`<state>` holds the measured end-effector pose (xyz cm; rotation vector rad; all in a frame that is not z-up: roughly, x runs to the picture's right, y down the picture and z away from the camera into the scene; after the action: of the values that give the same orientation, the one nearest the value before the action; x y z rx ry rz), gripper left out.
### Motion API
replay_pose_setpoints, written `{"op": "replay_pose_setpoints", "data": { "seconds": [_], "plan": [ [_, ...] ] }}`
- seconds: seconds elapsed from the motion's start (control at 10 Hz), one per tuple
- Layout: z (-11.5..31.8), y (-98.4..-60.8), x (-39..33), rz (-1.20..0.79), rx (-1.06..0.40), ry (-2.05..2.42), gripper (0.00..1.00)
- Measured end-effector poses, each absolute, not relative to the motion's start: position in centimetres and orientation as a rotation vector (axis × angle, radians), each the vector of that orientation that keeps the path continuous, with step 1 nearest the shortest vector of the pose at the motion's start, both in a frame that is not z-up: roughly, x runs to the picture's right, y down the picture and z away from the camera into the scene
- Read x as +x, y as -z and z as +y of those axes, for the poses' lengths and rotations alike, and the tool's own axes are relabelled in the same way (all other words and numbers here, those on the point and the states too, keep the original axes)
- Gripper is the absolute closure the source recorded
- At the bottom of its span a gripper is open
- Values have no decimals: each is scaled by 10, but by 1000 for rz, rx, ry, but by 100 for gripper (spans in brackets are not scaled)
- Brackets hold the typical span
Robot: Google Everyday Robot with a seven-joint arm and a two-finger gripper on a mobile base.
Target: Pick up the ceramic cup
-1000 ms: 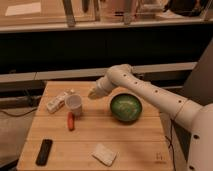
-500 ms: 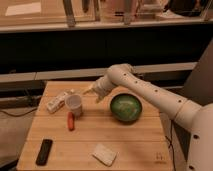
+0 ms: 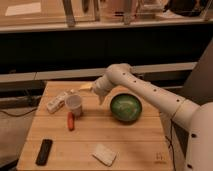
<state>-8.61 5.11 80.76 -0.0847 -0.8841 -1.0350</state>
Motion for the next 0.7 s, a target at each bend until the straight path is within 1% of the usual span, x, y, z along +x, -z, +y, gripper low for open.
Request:
{"op": "replay_pose_setpoints", "data": {
  "seconds": [0.3,0.7],
  "plan": [
    [55,-804,-101,-912,-97,1084,20],
    [60,-803,-113,-891,-120,1165,20]
  ]
}}
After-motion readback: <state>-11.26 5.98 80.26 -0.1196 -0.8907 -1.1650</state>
